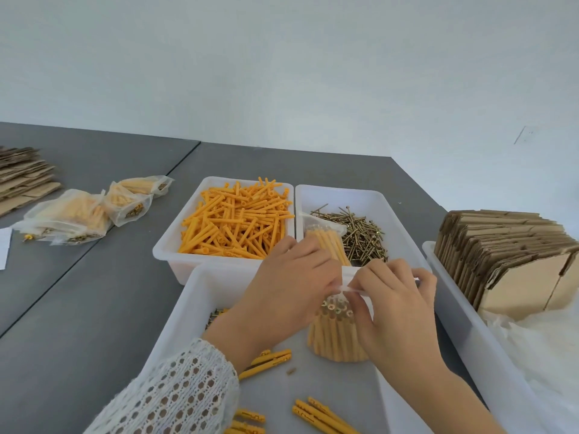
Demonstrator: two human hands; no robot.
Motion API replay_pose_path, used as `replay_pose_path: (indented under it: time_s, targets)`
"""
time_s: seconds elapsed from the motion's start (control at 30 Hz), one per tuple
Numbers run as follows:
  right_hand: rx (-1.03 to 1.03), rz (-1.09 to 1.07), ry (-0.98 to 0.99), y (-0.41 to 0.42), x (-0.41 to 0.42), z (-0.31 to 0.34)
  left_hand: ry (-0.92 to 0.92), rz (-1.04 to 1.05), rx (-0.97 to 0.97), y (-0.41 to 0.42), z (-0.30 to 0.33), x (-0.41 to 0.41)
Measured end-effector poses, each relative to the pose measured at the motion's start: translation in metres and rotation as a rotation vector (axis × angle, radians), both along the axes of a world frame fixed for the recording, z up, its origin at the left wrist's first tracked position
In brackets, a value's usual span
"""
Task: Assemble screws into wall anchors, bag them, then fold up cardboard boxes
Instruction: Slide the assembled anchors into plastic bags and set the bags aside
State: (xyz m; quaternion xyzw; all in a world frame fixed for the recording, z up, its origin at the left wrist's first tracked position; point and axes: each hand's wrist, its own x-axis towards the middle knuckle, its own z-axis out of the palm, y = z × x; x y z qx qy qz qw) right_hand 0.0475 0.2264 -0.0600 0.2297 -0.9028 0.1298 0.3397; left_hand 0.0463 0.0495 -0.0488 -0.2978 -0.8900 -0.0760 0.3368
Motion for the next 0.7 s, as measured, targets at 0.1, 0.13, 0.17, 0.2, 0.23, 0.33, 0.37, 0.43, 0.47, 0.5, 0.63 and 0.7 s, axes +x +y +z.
replay_pose_path:
  time_s: [0.1,0.13,0.17,0.2,0.23,0.33,0.37,0.43,0.47,0.5,0.63,0.7]
  targets:
    - [0.086,0.036,0.022,0.005,0.004,0.004,0.024,-0.012,-0.080,-0.010,0.007,0.009]
    - [0.107,0.040,0.028,0.006,0.005,0.006,0.028,-0.015,-0.101,-0.013,0.009,0.011]
    - [0.127,0.041,0.036,0.007,0.005,0.007,0.026,-0.014,-0.126,-0.014,0.012,0.013]
    - [0.146,0.044,0.047,0.008,0.006,0.009,0.029,-0.012,-0.154,-0.015,0.014,0.014]
    - [0.164,0.048,0.056,0.009,0.007,0.011,0.028,-0.010,-0.182,-0.016,0.017,0.015]
    - [0.220,0.083,0.078,0.017,0.010,0.017,0.036,-0.001,-0.283,-0.015,0.024,0.017]
    - [0.246,0.099,0.086,0.020,0.011,0.019,0.040,-0.011,-0.297,-0.015,0.027,0.019]
    - [0.304,0.131,0.102,0.028,0.013,0.024,0.043,-0.033,-0.324,-0.015,0.033,0.023]
    - [0.326,0.150,0.108,0.032,0.014,0.028,0.038,-0.050,-0.341,-0.014,0.036,0.024]
    - [0.341,0.171,0.112,0.036,0.015,0.031,0.025,-0.058,-0.358,-0.014,0.040,0.027]
    - [0.370,0.274,0.079,0.055,0.026,0.050,-0.071,-0.088,-0.330,-0.013,0.059,0.041]
    - [0.343,0.304,0.054,0.064,0.035,0.061,-0.142,-0.138,-0.238,-0.013,0.064,0.047]
